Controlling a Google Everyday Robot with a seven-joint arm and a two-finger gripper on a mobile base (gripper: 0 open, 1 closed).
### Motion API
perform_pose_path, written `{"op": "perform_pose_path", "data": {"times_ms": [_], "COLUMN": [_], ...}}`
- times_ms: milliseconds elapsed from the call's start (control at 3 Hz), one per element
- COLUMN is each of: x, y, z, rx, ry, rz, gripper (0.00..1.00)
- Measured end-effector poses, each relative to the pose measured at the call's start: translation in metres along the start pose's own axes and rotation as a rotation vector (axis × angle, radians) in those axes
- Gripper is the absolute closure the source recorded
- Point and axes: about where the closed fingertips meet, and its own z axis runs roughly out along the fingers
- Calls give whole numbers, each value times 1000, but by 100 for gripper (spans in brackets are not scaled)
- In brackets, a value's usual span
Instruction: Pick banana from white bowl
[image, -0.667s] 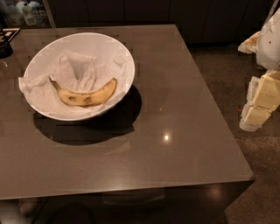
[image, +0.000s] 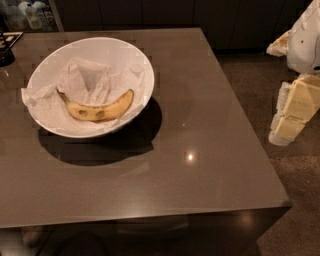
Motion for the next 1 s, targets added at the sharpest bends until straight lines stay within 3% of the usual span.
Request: {"op": "perform_pose_path", "data": {"times_ms": [333, 1000], "x": [-31, -103], "y": [-2, 3], "z": [-8, -1], "rx": [-6, -54], "ry": [18, -19], "rz": [-66, -274], "gripper": [0, 0]}}
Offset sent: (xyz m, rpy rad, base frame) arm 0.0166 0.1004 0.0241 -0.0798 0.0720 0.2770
